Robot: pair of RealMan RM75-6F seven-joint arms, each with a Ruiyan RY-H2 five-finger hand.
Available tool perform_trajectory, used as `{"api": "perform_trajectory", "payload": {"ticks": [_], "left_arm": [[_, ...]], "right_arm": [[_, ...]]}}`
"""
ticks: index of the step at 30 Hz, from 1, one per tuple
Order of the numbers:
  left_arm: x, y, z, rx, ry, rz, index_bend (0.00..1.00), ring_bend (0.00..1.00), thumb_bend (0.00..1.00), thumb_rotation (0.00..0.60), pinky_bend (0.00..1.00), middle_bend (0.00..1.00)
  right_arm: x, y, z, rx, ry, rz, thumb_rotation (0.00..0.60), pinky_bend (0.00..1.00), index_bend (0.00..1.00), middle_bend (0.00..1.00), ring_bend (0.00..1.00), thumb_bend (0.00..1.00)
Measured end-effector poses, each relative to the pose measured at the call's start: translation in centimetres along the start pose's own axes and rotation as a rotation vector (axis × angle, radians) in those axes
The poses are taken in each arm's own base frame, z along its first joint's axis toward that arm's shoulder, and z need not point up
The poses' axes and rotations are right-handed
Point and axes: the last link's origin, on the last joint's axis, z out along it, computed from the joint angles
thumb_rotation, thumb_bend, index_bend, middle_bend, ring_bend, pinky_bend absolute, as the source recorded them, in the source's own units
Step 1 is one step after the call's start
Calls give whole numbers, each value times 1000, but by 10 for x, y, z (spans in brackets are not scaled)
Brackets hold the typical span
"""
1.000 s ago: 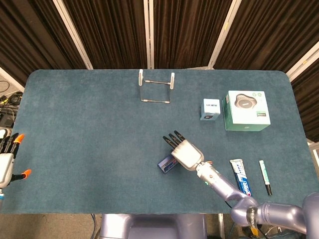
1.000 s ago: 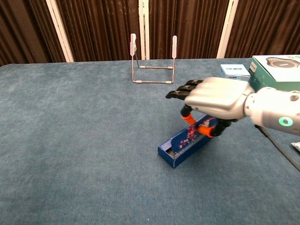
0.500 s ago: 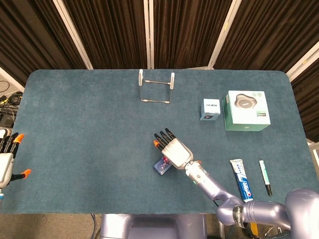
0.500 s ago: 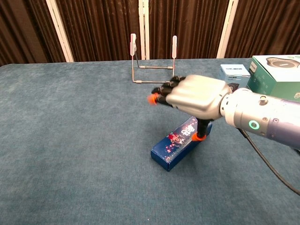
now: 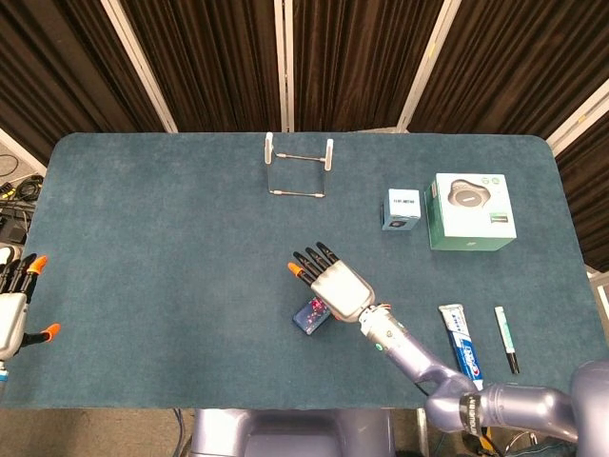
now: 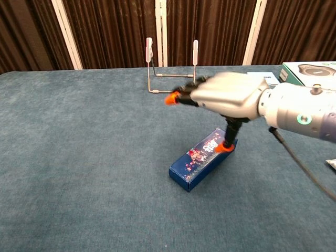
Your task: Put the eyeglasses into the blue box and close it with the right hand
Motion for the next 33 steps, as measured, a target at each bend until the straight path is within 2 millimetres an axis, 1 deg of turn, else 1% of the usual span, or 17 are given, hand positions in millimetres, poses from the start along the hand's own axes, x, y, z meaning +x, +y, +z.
{"api": "perform_trajectory", "payload": {"ticks": [5,8,11,13,16,21,24,27,29,31,33], "left_arm": [[-1,0,0,0,-2,2,0,0,0,600,0,0],[-1,0,1,2,-5,5,0,0,0,600,0,0],[-2,0,1,4,-6,7,0,0,0,600,0,0],[-2,-1,2,5,-8,8,0,0,0,600,0,0],[-3,-1,2,7,-10,9,0,0,0,600,0,0],[-3,-2,3,10,-13,9,0,0,0,600,0,0],[-4,-2,3,10,-15,10,0,0,0,600,0,0],[-4,-1,3,9,-16,13,0,0,0,600,0,0],[-4,-1,3,10,-15,12,0,0,0,600,0,0],[-4,-1,3,11,-14,12,0,0,0,600,0,0],[-4,-1,3,11,-14,12,0,0,0,600,0,0]], "right_arm": [[-12,3,-4,39,-123,32,600,0,0,0,0,0],[-21,4,-2,53,-146,17,600,0,0,0,0,0],[-29,1,2,69,-153,-2,600,0,20,0,0,0],[-34,-1,4,78,-157,-14,600,0,51,11,0,4],[-41,-2,6,86,-167,-35,600,0,102,63,0,24],[-48,-3,9,89,-170,-48,600,2,312,219,14,113],[-50,-3,9,86,-165,-45,600,8,374,291,57,177],[-51,-3,10,87,-155,-48,600,17,410,324,79,215],[-51,-2,9,86,-151,-44,600,20,415,323,81,219],[-52,-2,9,87,-150,-37,600,25,369,274,70,206],[-52,-1,8,88,-153,-28,600,17,228,138,26,165]]}}
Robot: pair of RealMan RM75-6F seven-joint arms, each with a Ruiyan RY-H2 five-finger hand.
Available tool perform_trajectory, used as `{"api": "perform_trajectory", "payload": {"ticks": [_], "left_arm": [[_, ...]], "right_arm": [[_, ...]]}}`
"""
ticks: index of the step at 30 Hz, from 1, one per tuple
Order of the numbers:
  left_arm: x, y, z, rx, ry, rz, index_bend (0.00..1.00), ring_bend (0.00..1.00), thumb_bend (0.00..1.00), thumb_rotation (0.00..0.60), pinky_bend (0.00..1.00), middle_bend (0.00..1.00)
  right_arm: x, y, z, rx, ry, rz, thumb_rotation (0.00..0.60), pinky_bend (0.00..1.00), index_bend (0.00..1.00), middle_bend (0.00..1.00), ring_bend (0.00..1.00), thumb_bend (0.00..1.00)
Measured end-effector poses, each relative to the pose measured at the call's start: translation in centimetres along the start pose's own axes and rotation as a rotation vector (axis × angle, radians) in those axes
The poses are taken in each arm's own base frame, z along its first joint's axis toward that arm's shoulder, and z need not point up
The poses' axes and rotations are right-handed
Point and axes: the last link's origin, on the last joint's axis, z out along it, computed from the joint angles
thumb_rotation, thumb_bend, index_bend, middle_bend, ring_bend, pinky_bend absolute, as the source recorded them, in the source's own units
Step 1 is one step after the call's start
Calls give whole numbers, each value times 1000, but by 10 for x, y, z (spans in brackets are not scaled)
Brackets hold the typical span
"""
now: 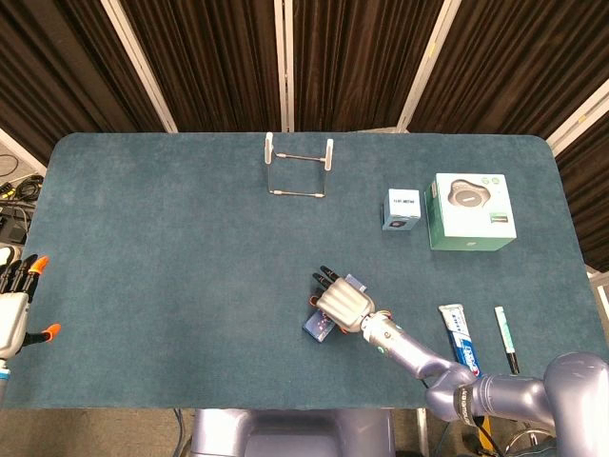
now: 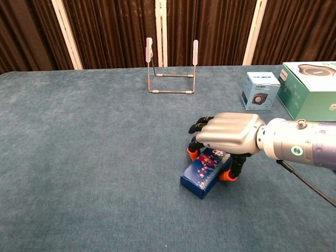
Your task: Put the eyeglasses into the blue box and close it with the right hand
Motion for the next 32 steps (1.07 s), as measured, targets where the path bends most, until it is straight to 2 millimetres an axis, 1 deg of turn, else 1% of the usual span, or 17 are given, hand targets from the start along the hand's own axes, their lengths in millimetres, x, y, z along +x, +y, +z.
{"api": "perform_trajectory", "payload": {"ticks": [3,5,8,11,16,17,20,21,23,27,30,32], "left_arm": [[0,0,0,-1,0,-1,0,0,0,600,0,0],[0,0,0,-2,0,-2,0,0,0,600,0,0],[1,0,-1,-4,1,-6,0,0,0,600,0,0],[2,0,-2,-6,6,-12,0,0,0,600,0,0],[7,1,-5,-19,25,-28,0,0,0,600,0,0],[9,1,-7,-25,32,-31,0,0,0,600,0,0],[12,3,-12,-43,46,-40,0,0,0,600,0,0],[12,3,-13,-47,49,-43,0,0,0,600,0,0],[15,4,-16,-56,58,-51,0,0,0,600,0,0],[20,5,-21,-71,74,-65,0,0,0,600,0,0],[22,5,-23,-76,80,-73,0,0,0,600,0,0],[23,4,-24,-78,80,-77,0,0,0,600,0,0]], "right_arm": [[2,3,-3,-2,2,5,600,0,47,10,0,98],[5,4,-6,-6,13,0,600,0,3,0,0,56],[10,6,-13,-14,32,-8,600,0,0,0,0,14],[19,11,-24,-31,66,-14,600,0,0,0,0,0],[32,26,-51,-99,163,-17,600,0,0,0,0,0],[32,31,-59,-123,187,-14,600,0,0,0,0,0],[31,50,-92,-212,280,10,600,0,0,0,0,0],[29,58,-108,-251,313,28,600,0,0,0,0,0],[20,71,-136,-317,347,74,600,0,0,0,0,0],[0,88,-180,-424,367,159,600,0,0,0,0,0],[-12,98,-206,-491,383,164,600,0,0,0,0,0],[-18,102,-217,-522,384,157,600,0,0,0,0,0]]}}
